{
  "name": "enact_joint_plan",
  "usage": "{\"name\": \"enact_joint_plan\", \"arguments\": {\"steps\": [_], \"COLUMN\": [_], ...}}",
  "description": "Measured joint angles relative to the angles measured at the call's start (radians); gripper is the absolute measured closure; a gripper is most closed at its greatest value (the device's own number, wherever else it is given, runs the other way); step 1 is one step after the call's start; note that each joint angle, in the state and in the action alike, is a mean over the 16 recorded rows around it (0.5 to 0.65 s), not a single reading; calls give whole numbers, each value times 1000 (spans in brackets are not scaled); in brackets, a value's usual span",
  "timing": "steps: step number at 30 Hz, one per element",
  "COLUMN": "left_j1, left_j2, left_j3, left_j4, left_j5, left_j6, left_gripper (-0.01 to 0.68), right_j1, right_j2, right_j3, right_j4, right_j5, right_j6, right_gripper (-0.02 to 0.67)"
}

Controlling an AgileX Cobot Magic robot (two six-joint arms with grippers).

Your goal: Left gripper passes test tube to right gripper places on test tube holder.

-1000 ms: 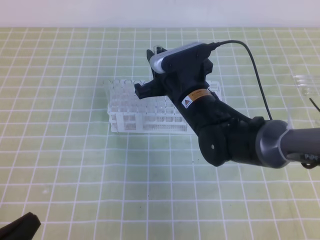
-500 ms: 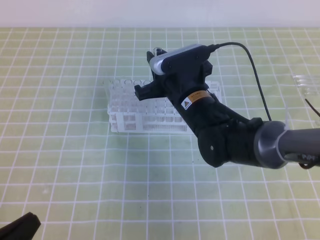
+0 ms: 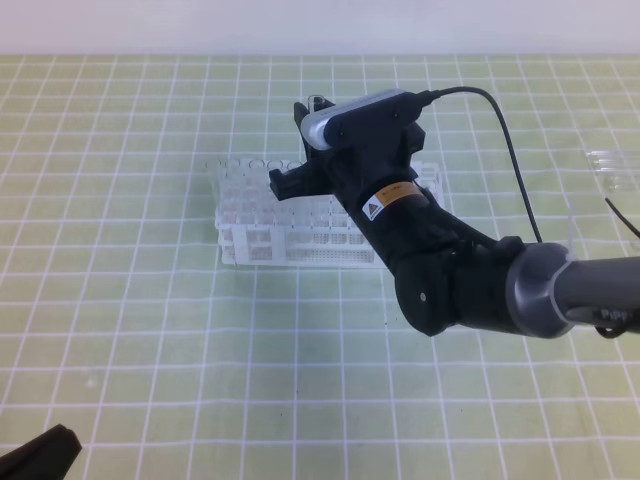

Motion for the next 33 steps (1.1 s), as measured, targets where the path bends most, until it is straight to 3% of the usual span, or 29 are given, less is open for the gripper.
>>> {"name": "enact_joint_plan", "arguments": {"steps": [33], "left_j1": [0], "left_j2": [3], "left_j3": [1], "left_j4": [0], "left_j5": [0], "left_j6": [0], "left_gripper": [675], "right_j1": [-10], "right_j2": [17], "right_j3": [0], "right_j4": [-8], "right_j5": [-21], "right_j6": [9], "right_gripper": [552]}}
